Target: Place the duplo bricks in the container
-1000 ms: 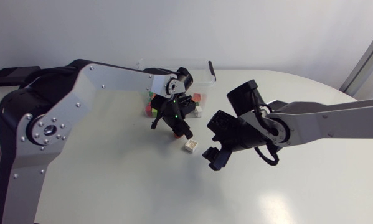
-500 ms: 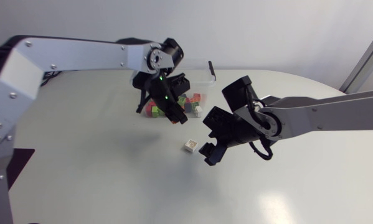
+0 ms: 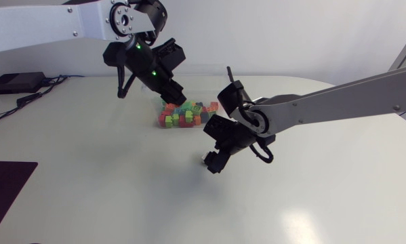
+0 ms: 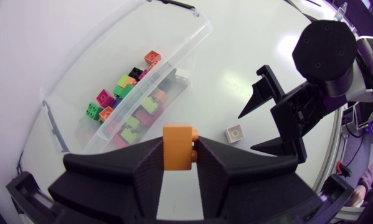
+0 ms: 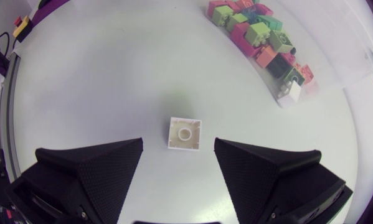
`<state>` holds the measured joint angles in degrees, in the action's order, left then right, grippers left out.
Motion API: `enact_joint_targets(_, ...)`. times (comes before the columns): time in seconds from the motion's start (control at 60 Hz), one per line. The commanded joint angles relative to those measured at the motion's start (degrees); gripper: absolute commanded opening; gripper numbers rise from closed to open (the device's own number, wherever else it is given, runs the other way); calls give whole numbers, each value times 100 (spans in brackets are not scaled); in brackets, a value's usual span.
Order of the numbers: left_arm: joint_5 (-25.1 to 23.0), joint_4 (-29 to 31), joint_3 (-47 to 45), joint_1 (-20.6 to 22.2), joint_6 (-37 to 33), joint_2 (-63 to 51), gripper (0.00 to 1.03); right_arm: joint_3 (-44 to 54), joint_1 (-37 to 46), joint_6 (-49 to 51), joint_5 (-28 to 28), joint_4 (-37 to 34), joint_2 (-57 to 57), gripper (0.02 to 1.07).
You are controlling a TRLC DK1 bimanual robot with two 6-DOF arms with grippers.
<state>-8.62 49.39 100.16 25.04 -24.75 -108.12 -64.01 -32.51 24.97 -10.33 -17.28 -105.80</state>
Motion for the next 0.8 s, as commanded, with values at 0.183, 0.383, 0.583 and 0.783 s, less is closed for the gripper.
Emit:
enact_joint_targets(0.183,-228,-289,109,-263,-100,256,24,-516,-133,166,180,-426,-644,79)
enact_joint_targets(0.383,-359,-562,83,-386,-100,353,24,-894,-97,166,321,-636,-1022,67)
enact_joint_targets(0.583,-482,-843,91,-561,-74,335,24,-1105,-106,157,365,-733,-1215,46)
enact_joint_targets(0.783,-597,-1150,135,-684,14,186,24,-1167,-89,131,391,-883,-1268,24)
